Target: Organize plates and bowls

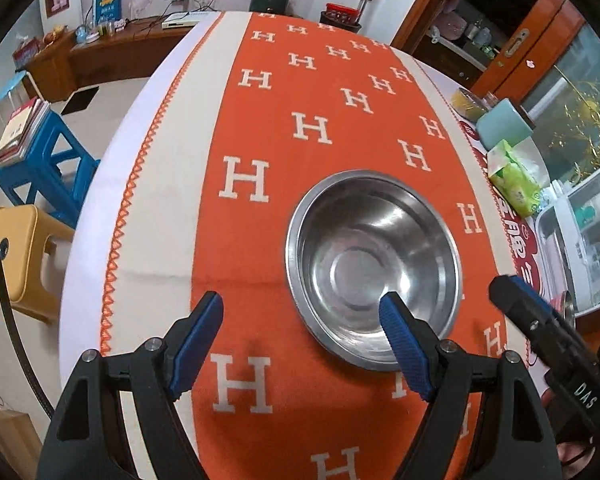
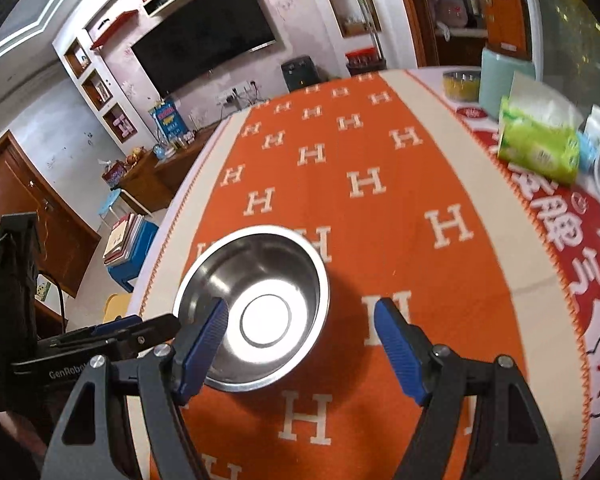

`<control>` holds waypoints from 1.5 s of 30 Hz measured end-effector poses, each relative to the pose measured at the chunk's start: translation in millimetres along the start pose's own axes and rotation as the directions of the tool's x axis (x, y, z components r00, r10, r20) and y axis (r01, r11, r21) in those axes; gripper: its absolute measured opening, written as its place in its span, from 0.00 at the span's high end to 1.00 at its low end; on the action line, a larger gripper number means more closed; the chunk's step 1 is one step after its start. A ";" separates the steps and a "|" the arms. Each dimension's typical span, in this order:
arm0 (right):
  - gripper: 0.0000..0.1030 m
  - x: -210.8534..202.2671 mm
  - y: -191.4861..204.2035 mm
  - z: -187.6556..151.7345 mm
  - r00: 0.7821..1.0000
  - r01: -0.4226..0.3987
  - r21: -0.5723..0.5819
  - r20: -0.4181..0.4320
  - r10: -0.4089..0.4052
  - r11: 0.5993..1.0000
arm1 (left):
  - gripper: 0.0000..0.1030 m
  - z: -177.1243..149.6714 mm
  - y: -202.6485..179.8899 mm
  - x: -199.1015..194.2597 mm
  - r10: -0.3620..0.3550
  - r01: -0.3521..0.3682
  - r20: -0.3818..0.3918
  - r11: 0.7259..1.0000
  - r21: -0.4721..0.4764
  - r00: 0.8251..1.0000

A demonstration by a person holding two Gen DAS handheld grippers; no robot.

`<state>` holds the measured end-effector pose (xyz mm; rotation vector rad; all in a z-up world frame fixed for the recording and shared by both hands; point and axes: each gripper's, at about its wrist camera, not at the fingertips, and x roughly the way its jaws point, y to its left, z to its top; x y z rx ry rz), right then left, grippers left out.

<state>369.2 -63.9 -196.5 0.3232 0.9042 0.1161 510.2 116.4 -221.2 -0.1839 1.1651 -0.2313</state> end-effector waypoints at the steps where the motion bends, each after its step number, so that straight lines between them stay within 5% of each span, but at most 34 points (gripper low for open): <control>1: 0.26 3.8 -0.7 -2.4 1.000 -0.006 0.007 -0.007 0.006 1.000 | 0.23 -0.1 1.5 4.4 -0.008 0.008 -0.006 1.000 -0.010 1.000; 6: 0.36 21.9 -0.6 -12.2 0.998 -0.042 0.021 -0.053 0.043 0.999 | 0.32 -2.2 7.6 14.9 -0.025 0.024 -0.024 0.999 -0.036 0.999; 9: 0.42 30.0 1.3 -17.3 0.996 -0.044 0.017 -0.076 0.045 0.999 | 0.50 -4.7 10.0 23.4 -0.048 0.046 -0.044 0.997 -0.054 0.998; 21: 0.75 39.7 7.7 -29.8 0.995 -0.018 -0.042 -0.100 0.014 0.999 | 0.82 -11.8 4.6 35.1 -0.122 0.117 -0.078 0.991 -0.057 0.990; 34: 0.77 25.4 14.8 -38.6 0.992 -0.007 -0.055 -0.123 0.000 0.998 | 0.81 -28.3 5.2 20.8 -0.102 0.095 -0.136 0.994 -0.056 0.985; 45: 0.77 -16.6 43.4 -64.8 0.993 -0.014 -0.112 -0.120 0.000 0.994 | 0.80 -68.1 19.4 -30.4 -0.103 0.096 -0.146 0.994 -0.056 0.984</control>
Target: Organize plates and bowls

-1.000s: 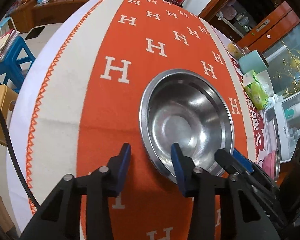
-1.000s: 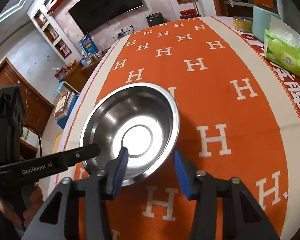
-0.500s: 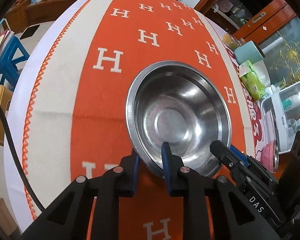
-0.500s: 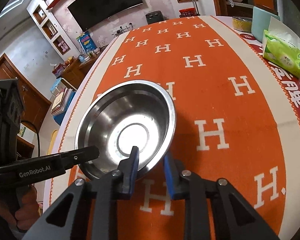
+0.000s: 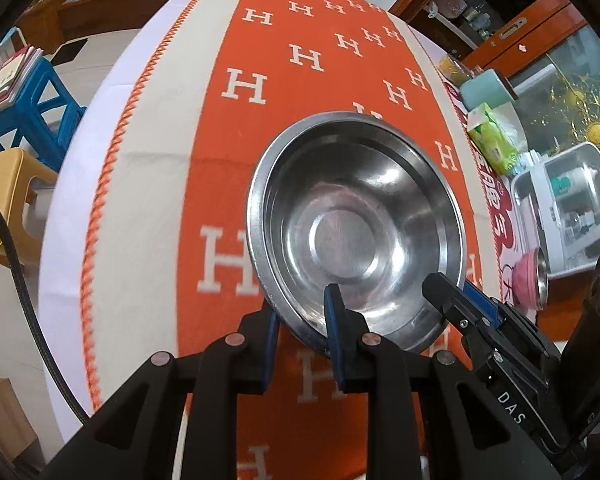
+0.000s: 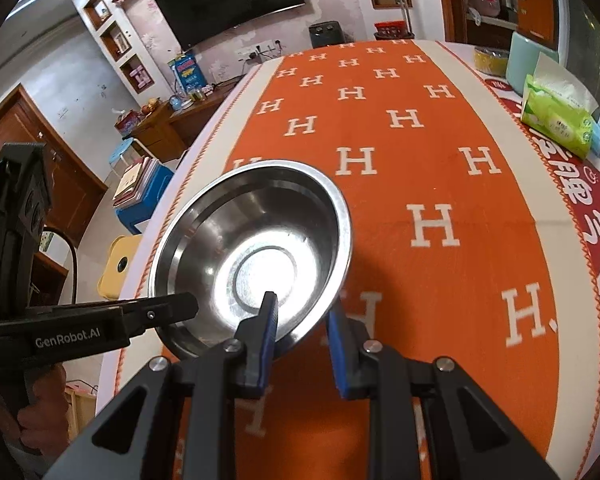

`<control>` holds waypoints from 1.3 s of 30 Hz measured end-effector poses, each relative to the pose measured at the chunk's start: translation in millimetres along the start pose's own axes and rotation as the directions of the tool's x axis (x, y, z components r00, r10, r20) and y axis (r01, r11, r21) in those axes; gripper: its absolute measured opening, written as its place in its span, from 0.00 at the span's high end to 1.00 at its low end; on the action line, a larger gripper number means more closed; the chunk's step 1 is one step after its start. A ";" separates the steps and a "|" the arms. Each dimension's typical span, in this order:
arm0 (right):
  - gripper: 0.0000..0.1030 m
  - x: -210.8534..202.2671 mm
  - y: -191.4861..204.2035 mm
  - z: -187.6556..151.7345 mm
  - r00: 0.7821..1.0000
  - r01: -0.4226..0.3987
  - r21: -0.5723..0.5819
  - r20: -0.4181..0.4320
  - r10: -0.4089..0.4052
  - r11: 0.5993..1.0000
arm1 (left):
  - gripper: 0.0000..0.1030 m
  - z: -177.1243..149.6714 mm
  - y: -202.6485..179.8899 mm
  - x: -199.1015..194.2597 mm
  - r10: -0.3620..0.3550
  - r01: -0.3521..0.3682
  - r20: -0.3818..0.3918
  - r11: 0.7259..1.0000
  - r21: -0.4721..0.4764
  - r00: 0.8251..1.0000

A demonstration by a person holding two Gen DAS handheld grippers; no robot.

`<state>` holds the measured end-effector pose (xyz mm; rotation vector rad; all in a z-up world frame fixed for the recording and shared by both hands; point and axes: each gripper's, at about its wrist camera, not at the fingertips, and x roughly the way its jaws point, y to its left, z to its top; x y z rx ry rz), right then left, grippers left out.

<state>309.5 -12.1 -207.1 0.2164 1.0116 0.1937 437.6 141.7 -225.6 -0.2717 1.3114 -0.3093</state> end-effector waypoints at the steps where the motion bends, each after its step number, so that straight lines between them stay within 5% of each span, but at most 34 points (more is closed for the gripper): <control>1: 0.77 -3.3 3.2 -2.6 1.000 0.001 -0.006 0.002 -0.001 1.000 | 0.80 -5.7 1.2 -5.6 0.002 -0.002 0.006 1.000 0.003 1.000; 17: 0.77 -74.6 51.0 -59.6 0.998 0.030 -0.108 0.066 -0.023 0.994 | 0.79 -91.8 15.0 -74.2 -0.061 0.061 0.056 0.998 0.007 0.997; 39: 0.77 -181.9 65.1 -159.0 0.965 0.186 -0.064 0.199 -0.170 0.981 | 0.79 -198.4 -29.8 -121.2 -0.142 0.134 0.044 0.981 0.143 0.989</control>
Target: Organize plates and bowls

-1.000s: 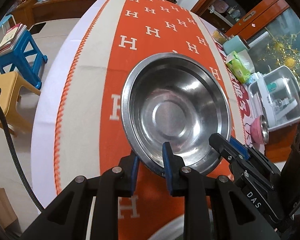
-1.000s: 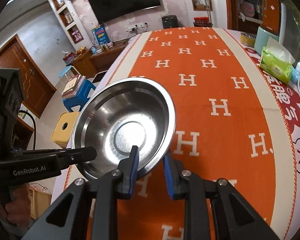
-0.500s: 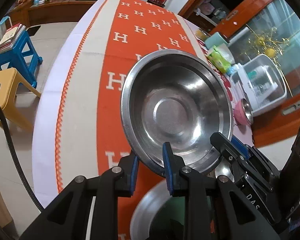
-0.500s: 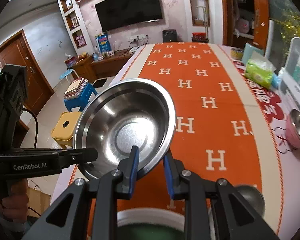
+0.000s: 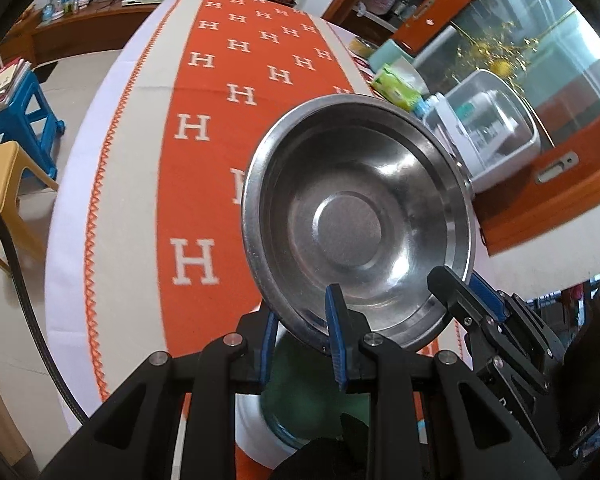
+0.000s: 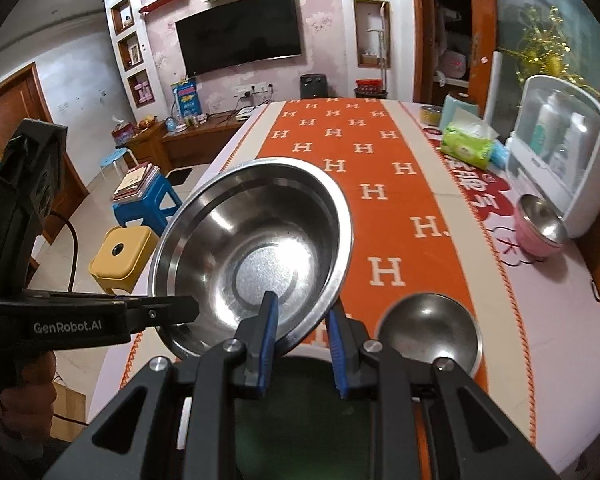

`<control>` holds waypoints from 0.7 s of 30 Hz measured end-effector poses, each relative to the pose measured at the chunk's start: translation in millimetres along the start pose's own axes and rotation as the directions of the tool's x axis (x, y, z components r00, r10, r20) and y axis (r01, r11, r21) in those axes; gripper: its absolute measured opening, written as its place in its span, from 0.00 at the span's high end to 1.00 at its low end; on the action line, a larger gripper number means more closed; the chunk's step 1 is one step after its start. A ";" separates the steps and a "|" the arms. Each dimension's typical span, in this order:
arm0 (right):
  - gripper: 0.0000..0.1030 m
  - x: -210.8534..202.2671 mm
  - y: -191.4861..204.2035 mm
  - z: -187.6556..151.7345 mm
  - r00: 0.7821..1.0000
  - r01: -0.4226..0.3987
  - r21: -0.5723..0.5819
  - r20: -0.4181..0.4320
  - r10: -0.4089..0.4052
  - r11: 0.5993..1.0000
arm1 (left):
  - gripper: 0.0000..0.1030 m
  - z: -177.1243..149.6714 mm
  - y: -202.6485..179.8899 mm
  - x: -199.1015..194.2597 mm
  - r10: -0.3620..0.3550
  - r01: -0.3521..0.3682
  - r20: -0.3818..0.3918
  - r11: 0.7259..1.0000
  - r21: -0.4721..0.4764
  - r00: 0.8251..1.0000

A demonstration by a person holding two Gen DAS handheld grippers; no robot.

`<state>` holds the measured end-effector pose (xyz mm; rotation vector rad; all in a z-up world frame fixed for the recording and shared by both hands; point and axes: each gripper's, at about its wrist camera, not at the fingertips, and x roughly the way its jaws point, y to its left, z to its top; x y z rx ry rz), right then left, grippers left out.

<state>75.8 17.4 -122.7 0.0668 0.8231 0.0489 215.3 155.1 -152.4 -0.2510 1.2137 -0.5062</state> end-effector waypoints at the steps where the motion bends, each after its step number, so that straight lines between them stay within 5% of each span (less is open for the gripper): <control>1: 0.77 -6.4 -1.0 -2.9 1.000 0.014 -0.008 0.012 -0.014 1.000 | 0.79 -1.9 -3.7 -0.3 0.001 -0.001 0.000 1.000 0.007 1.000; 21: 0.77 -89.9 -97.5 -57.4 0.992 0.108 0.088 0.055 -0.113 0.990 | 0.79 -50.7 -135.3 23.2 -0.077 0.087 -0.067 0.981 0.171 0.995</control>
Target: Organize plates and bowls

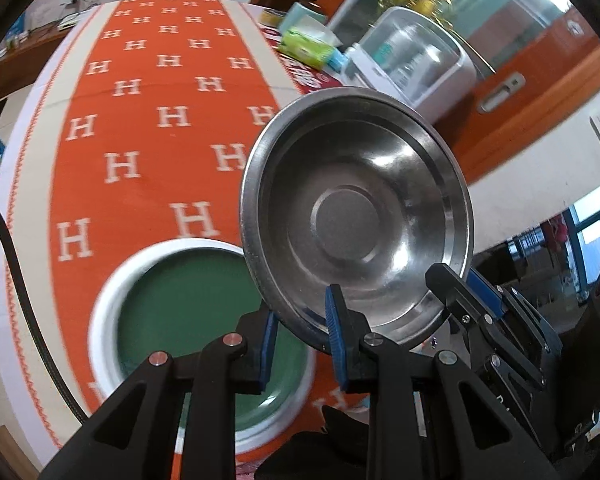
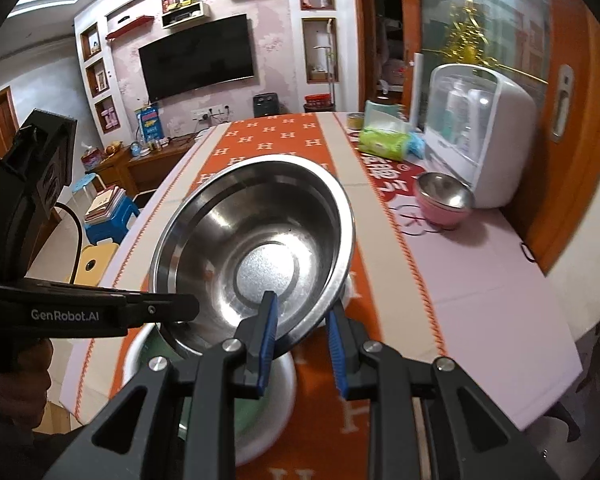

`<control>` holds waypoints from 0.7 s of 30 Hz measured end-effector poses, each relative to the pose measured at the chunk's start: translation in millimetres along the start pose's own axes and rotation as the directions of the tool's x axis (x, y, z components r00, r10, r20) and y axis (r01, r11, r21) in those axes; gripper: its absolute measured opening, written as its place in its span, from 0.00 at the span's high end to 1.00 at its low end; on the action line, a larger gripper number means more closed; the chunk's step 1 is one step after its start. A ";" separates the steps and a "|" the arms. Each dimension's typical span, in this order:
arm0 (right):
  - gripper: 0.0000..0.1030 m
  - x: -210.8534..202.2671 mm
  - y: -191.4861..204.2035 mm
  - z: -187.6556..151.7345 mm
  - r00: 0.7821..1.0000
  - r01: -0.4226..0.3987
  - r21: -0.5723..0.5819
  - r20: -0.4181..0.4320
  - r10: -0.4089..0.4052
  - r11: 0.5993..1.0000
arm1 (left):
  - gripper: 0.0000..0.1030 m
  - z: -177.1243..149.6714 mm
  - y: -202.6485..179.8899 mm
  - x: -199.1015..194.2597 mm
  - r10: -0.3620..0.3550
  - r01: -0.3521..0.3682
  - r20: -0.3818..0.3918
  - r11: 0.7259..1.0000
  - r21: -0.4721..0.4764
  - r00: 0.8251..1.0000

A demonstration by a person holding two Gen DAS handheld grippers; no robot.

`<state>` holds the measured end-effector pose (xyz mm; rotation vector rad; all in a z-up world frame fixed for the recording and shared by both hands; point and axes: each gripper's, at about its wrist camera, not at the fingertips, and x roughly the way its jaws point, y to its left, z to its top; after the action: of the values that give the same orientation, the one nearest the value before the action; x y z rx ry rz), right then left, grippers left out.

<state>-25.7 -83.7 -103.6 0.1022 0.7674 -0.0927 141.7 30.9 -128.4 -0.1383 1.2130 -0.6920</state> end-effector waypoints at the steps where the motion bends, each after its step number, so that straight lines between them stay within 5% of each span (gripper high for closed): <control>1: 0.77 -2.3 -8.4 -1.7 1.000 0.001 0.005 -0.004 -0.001 1.000 | 0.79 -1.1 -7.3 3.5 -0.003 0.003 -0.004 1.000 0.006 1.000; 21: 0.76 15.6 -123.3 -35.2 0.983 -0.049 0.033 -0.175 0.054 0.998 | 0.79 -22.7 -100.0 79.0 0.045 -0.046 -0.117 0.999 -0.006 0.992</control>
<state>-53.6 -202.1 -146.8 0.1589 0.9395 -0.0458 93.8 -86.1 -155.8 -0.0773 1.3278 -0.6621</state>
